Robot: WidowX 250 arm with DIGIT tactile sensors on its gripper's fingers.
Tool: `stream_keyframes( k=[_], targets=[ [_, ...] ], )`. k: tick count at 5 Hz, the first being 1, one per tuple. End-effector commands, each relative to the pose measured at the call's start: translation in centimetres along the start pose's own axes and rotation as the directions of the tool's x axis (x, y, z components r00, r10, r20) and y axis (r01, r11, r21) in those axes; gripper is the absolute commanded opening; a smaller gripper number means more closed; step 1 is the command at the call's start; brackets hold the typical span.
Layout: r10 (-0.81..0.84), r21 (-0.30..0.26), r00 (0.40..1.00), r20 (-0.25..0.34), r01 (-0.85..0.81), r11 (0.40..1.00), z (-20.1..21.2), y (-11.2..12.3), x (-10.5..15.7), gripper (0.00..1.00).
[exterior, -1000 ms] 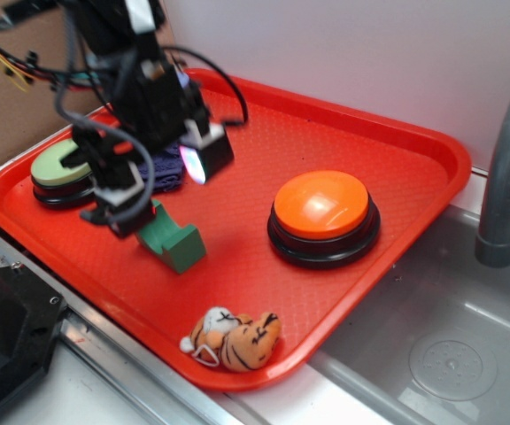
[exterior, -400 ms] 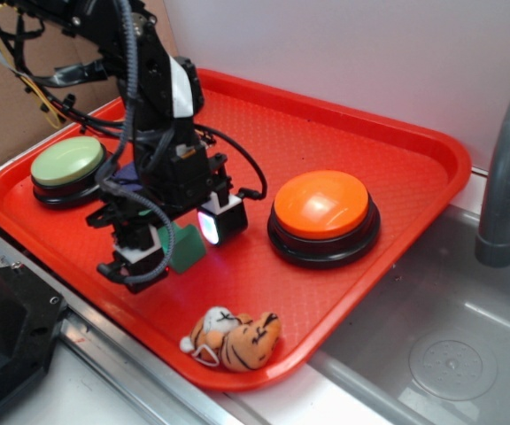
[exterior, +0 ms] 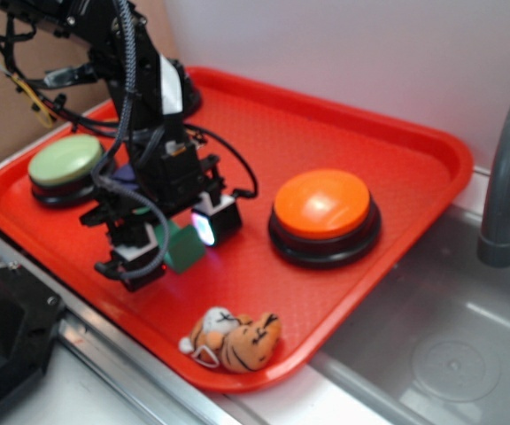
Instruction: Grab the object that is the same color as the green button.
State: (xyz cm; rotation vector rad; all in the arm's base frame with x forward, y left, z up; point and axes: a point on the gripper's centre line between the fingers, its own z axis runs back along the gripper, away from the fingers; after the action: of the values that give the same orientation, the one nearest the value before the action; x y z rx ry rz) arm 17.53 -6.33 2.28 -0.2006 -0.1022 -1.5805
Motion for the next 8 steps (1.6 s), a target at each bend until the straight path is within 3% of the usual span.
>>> stream_keyframes(
  k=[1,2,3,4,5,6,7,8],
  targets=[
    [0.001,-0.005,1.0,0.013,-0.001,1.0,0.5,-0.5,-0.4,0.0],
    [0.092,0.027,0.996,0.013,-0.092,0.995,0.8,-0.3,-0.2,0.0],
    [0.322,0.1,0.946,0.047,-0.325,0.94,3.4,0.2,-0.1,0.0],
    [0.531,0.187,0.844,0.075,-0.535,0.824,7.7,0.7,0.1,0.0],
    [0.727,0.144,0.678,0.11,-0.735,0.663,10.3,1.4,0.3,0.0],
    [0.868,0.177,0.48,0.129,-0.872,0.456,13.3,2.2,0.5,0.0],
    [0.947,0.162,0.254,0.198,-0.961,0.224,15.8,2.9,-0.3,0.0],
    [0.967,0.208,0.027,0.254,-0.978,-0.028,17.3,3.9,0.0,0.0]
  ],
)
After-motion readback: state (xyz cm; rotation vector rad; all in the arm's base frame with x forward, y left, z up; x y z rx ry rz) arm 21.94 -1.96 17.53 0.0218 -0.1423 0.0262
